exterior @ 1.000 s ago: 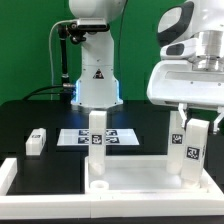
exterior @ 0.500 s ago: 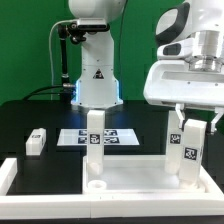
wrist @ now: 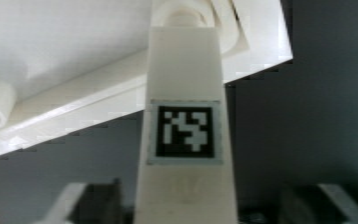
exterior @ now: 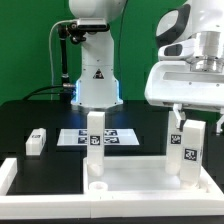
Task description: Assemble desk
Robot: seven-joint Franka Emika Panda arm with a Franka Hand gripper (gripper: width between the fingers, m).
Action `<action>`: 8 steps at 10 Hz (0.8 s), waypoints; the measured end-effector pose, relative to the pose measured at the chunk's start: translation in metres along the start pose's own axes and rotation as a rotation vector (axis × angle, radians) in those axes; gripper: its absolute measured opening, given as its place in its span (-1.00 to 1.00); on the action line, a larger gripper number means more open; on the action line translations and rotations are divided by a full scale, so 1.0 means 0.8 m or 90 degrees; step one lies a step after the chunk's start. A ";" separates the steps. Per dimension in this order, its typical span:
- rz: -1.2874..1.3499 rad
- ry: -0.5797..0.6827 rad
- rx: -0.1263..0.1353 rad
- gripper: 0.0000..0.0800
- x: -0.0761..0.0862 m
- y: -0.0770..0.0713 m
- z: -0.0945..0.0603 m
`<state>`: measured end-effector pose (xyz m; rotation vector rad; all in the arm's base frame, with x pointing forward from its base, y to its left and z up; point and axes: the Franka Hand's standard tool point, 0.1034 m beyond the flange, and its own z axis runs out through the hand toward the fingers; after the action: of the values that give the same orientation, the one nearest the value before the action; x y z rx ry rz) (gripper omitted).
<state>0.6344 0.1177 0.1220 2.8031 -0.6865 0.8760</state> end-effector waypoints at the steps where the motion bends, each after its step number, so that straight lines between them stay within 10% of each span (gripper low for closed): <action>1: -0.001 0.000 0.000 0.32 0.000 0.000 0.000; 8: -0.005 0.000 0.000 0.62 0.000 0.000 0.000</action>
Offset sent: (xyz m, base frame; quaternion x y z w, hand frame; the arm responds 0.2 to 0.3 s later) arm 0.0000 0.0000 0.0000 0.0000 0.0000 0.0000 1.0000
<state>0.6343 0.1180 0.1218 2.8041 -0.6761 0.8743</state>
